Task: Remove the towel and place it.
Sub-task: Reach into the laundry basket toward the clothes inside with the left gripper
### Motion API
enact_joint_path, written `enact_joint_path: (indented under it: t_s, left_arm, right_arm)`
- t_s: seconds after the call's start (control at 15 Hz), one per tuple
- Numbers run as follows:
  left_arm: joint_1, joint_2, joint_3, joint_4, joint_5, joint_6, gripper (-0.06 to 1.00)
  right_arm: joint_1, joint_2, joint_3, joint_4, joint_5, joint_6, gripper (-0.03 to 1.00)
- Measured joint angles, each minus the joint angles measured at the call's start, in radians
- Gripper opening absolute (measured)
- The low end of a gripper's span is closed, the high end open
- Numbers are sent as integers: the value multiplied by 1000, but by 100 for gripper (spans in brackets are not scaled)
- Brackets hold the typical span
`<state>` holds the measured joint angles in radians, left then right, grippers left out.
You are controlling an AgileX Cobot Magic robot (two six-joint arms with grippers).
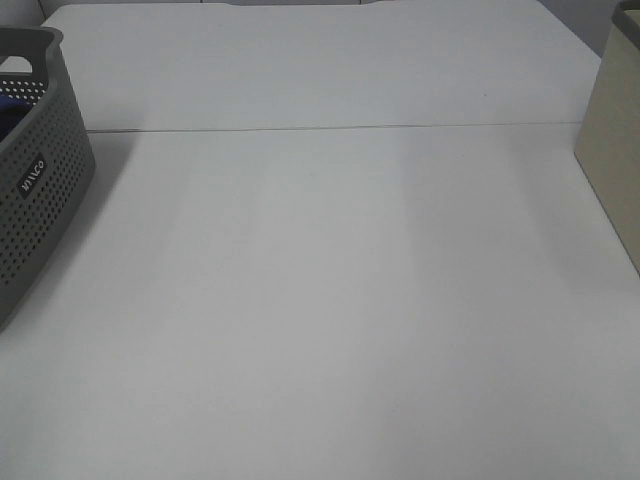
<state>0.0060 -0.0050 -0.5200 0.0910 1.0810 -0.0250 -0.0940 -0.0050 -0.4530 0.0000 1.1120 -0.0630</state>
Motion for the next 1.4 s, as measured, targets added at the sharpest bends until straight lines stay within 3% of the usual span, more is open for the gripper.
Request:
enact_joint_path:
  t_s: [1.4]
  left_arm:
    - [0, 0, 2, -11, 1, 0, 98]
  right_arm:
    - [0, 0, 0, 0, 0, 0, 67]
